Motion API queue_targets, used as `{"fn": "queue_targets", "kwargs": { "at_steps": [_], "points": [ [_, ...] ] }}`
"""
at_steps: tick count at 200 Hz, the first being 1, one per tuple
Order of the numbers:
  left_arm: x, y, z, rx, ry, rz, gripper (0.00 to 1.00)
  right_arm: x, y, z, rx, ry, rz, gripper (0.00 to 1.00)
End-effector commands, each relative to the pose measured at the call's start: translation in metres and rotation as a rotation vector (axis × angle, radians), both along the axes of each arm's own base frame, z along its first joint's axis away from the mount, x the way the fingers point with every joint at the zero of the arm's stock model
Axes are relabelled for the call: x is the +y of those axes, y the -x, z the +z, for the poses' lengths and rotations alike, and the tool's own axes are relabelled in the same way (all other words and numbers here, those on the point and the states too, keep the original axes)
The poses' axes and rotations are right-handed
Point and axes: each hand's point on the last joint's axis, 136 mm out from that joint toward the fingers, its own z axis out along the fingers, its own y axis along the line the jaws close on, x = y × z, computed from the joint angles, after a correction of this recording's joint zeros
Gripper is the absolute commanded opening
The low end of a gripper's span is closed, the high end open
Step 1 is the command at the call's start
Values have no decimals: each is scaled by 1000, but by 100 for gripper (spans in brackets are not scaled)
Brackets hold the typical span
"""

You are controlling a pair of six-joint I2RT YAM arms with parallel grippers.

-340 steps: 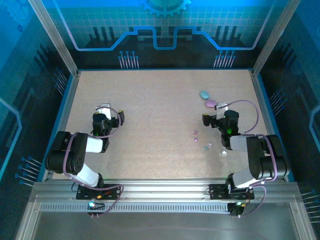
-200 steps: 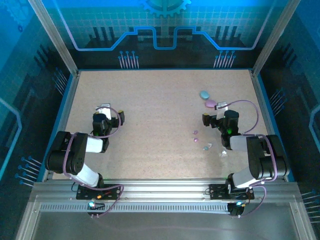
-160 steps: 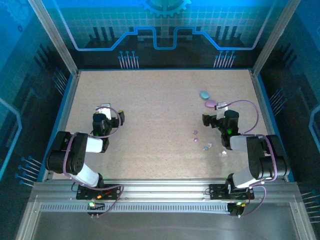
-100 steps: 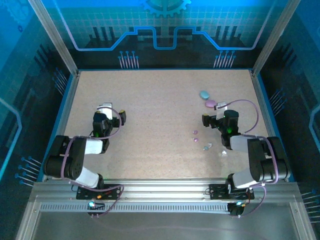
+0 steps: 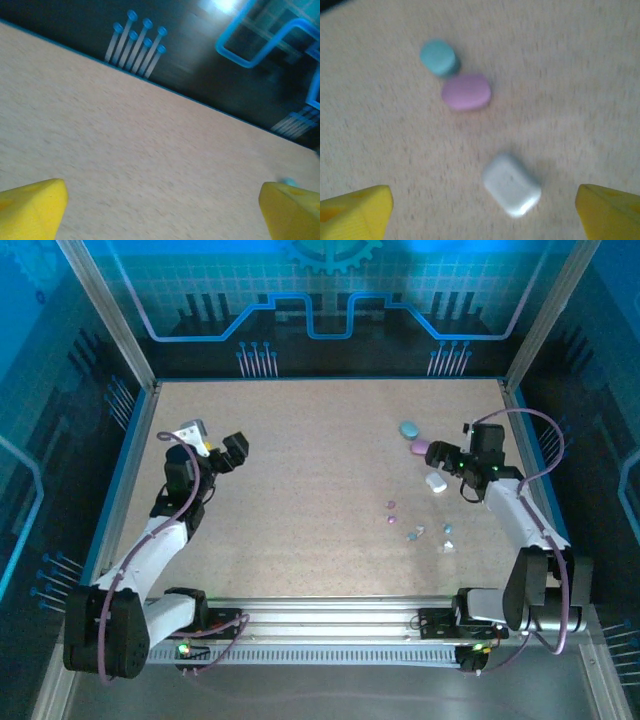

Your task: Insert the wireless bluetooth earbuds into the charging case

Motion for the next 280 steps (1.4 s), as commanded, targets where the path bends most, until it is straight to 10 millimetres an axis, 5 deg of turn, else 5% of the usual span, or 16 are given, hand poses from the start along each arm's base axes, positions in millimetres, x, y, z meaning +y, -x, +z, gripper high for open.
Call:
{"fn": "queue_targets", "kwargs": {
  "at_steps": [1,28,60,115,186,280],
  "points": [
    [-55,15,-15,97,170,-202,99,5,29,-26,211,-90,-34,91],
    [-94,29,-27,154,132,-328,99,9,20,-35,269,-95,11,87],
    [-111,42,-35,180,120,-396,99,3,5,-45,323,-46,50,86],
    [-110,48,-25,158,105,-401,99,-10,-8,-73,491,-28,-46,81],
    [-108,47,-19,154,95,-391,99,-8,-14,-95,557,-8,-166,86],
    [-108,47,-21,163,100,-392,99,22,-26,-106,574,48,185,87]
  ]
}}
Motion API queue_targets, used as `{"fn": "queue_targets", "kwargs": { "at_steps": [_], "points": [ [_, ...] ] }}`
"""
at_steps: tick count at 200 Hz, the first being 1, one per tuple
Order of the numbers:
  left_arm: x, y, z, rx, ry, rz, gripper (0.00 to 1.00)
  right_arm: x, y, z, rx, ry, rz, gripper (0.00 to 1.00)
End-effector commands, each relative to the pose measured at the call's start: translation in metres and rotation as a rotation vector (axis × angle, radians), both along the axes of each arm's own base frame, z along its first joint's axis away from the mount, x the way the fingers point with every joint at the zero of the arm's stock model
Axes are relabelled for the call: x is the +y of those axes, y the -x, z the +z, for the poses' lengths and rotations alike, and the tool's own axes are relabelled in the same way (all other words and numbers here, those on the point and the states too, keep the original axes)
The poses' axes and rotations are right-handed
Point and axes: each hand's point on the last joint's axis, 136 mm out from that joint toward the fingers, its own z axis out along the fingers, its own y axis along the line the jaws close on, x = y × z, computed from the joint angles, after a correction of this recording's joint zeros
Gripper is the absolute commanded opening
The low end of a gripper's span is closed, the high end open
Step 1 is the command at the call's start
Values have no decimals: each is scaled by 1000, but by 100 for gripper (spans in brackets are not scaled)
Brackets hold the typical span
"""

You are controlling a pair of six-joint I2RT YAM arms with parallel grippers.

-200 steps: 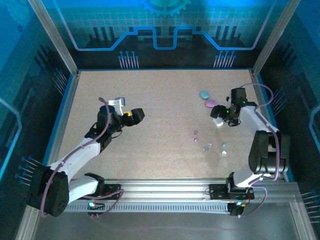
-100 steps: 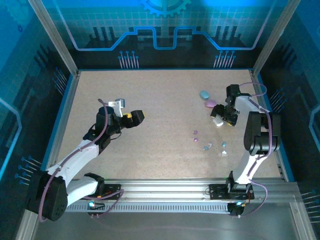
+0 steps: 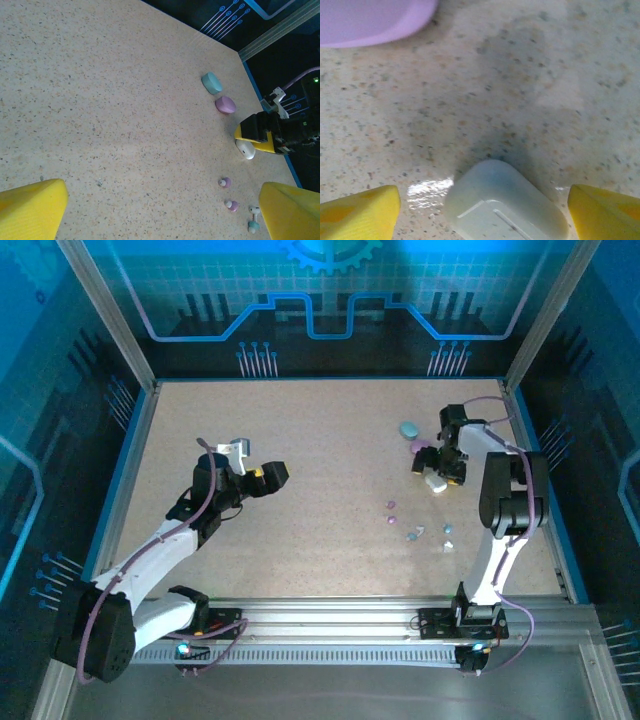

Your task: Insert the wireless bluetooth earbuds into the charging case

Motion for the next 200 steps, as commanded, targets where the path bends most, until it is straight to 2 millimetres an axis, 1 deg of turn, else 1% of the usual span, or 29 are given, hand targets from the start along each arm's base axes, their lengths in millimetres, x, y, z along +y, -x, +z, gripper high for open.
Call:
{"fn": "queue_targets", "kwargs": {
  "at_steps": [1,31,52,60,79,86,101,129,164,200],
  "points": [
    [-3,0,11,-26,-3,-17,99,11,7,-1,37,-24,111,87],
    [-3,-1,9,-21,-5,-16,99,35,18,7,27,-107,166,85],
    [-3,-1,9,-21,-4,-15,99,40,25,7,42,-96,176,83],
    [-4,-2,9,-20,-3,-16,99,40,26,6,44,-83,185,81],
    [-4,-2,9,-17,1,-17,99,33,28,0,73,-6,188,80],
    [-4,-2,9,-17,1,-18,99,31,29,-2,85,20,192,78],
    [-4,-1,9,-16,0,-16,99,31,28,-4,94,58,212,76],
    [-3,-1,9,-15,-2,-13,99,26,29,-8,120,124,203,68],
    [-2,0,9,-15,-3,-6,99,24,31,-14,129,132,154,63],
    [-2,0,9,-13,-1,-5,99,26,31,-23,121,102,107,62]
  ]
}}
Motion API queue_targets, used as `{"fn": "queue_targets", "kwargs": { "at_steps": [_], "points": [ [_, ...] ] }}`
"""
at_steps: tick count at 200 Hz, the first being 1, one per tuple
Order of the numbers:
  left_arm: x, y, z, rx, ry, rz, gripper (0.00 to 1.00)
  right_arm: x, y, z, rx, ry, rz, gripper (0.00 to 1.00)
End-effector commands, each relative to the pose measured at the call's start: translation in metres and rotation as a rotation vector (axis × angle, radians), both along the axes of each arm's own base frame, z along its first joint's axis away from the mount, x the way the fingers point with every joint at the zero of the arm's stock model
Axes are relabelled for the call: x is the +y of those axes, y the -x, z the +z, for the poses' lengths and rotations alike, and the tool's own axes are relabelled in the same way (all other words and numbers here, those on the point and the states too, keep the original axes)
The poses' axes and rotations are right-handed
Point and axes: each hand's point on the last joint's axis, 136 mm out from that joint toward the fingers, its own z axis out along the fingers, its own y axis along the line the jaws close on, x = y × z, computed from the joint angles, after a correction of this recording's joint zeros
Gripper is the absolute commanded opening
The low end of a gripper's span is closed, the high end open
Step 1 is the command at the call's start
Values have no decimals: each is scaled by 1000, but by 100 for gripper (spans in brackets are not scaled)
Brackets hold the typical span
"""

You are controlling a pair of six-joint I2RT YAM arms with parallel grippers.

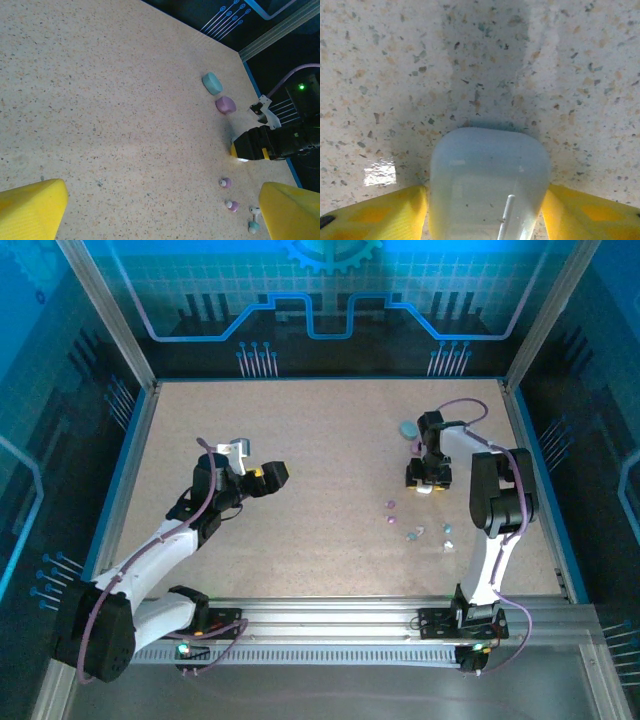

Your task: Insert the wireless bluetooth earbuds into the charging case

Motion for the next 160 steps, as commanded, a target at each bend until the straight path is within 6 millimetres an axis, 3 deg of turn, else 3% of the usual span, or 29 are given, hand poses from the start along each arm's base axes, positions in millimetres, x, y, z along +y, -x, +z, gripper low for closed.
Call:
{"fn": "queue_targets", "kwargs": {
  "at_steps": [1,47,107,160],
  "points": [
    [-2,0,9,-13,0,-5,99,-1,4,-10,15,4,-46,62],
    [-1,1,9,-12,0,-1,99,-3,2,-12,-14,10,-80,55],
    [-1,0,10,-10,6,3,99,-11,-1,-7,-49,-1,-125,58],
    [-2,0,6,2,11,-3,99,-6,-1,-13,-47,-40,-157,54]
  ]
}}
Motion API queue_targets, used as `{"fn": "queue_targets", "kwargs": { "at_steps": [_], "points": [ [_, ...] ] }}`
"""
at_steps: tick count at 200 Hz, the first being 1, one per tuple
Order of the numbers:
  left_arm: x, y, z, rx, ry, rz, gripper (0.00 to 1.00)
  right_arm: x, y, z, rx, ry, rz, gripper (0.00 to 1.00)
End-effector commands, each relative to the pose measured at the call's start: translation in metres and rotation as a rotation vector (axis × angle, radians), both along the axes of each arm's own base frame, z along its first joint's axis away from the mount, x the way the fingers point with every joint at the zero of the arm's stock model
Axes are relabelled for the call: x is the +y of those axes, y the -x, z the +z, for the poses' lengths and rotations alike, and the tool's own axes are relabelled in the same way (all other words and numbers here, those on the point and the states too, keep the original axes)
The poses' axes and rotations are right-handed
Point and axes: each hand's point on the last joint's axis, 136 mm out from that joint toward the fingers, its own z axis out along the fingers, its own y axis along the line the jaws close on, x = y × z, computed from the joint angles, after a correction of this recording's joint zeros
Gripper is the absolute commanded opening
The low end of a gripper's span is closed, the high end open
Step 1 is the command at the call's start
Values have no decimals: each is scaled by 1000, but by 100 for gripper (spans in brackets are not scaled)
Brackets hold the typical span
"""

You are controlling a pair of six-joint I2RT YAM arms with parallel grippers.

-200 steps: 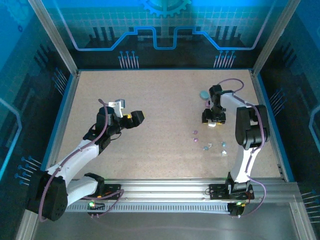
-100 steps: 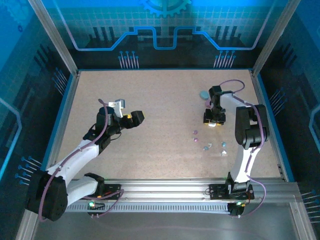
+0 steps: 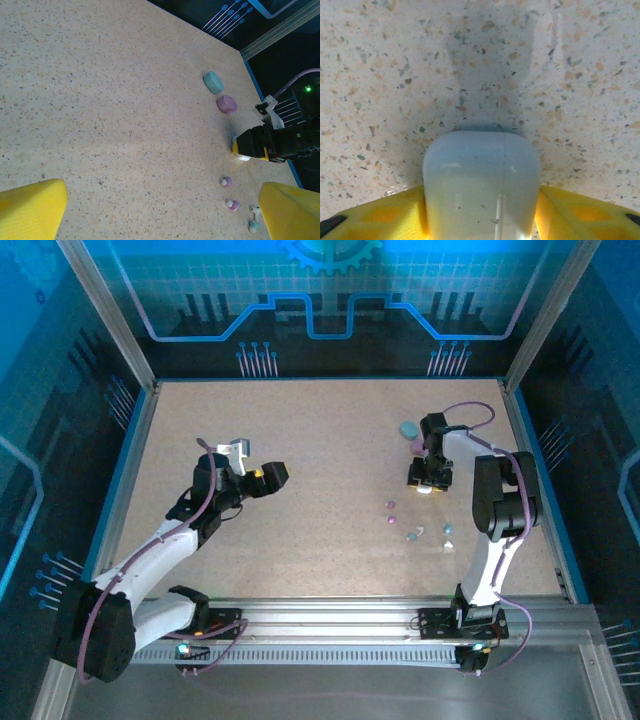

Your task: Insert the wireless bluetooth earbuds into the charging case

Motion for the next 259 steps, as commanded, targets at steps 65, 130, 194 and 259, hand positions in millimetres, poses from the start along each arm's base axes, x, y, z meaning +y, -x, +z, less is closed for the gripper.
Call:
{"fn": "queue_targets", "kwargs": {
  "at_steps": [65,130,194,259],
  "points": [
    [-11,0,19,-35,34,-51,99,16,-14,40,-194,-21,125,46],
    [-41,3,55,-50,122,-221,93,131,0,173,-630,-72,618,46],
    [-86,26,100,-62,226,-486,78,222,65,225,-987,-92,1182,45],
    [-119,51,104,-59,150,-634,63,244,94,239,-1148,-73,1390,43]
  ]
}}
